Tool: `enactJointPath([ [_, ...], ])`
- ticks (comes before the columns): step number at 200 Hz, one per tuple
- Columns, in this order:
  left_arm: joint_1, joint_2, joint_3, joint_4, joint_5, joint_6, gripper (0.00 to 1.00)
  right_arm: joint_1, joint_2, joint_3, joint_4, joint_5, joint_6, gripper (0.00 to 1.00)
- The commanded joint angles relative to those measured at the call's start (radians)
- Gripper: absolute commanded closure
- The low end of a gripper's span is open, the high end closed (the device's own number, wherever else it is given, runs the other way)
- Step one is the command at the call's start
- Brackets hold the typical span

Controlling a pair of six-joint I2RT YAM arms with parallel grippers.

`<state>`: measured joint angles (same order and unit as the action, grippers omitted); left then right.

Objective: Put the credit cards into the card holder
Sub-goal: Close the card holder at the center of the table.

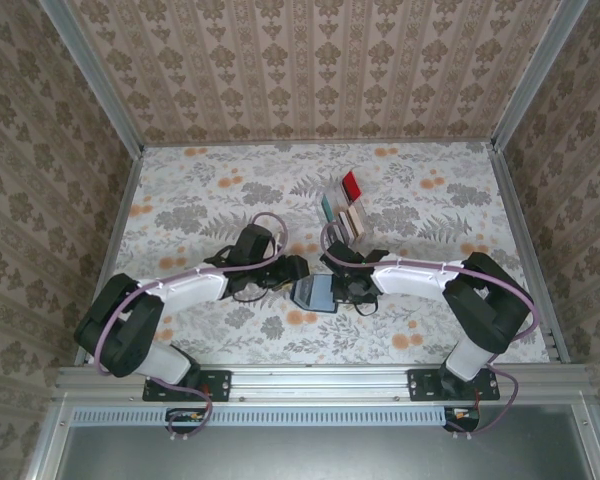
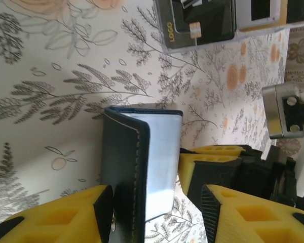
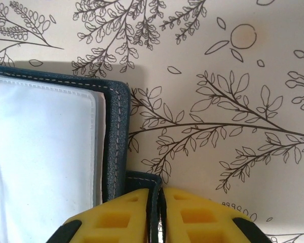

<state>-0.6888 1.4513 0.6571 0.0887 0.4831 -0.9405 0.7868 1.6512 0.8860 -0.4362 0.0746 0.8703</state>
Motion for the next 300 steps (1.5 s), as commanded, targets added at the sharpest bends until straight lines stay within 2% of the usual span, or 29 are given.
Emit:
enactJointPath([
  [1,-0.027,0.019,0.026,0.051,0.035,-0.03,0.49,-0.001,0.002,-0.043,0.086,-0.053,0.041,0.84],
  [38,-0.059,0.122,0.066,0.068,0.049,-0.038,0.53,-0.025,-0.08,-0.077,0.07,-0.044,0.064,0.76],
  [72,-0.067,0.163,0.09,0.045,0.037,-0.03,0.55,-0.048,-0.169,-0.095,0.004,-0.031,0.052,0.73],
  [110,-0.067,0.17,0.102,0.014,0.025,-0.011,0.57,-0.068,-0.218,-0.113,-0.001,-0.056,0.042,0.75],
  [183,-0.077,0.17,0.139,-0.051,0.011,0.034,0.61,-0.075,-0.229,-0.113,-0.033,-0.062,0.031,0.88],
  [223,-0.089,0.163,0.161,-0.109,-0.017,0.071,0.61,-0.079,-0.254,-0.117,-0.036,-0.069,0.033,0.82],
  [300,-0.09,0.163,0.168,-0.118,-0.02,0.077,0.62,-0.084,-0.299,-0.145,-0.04,-0.088,0.039,0.83],
])
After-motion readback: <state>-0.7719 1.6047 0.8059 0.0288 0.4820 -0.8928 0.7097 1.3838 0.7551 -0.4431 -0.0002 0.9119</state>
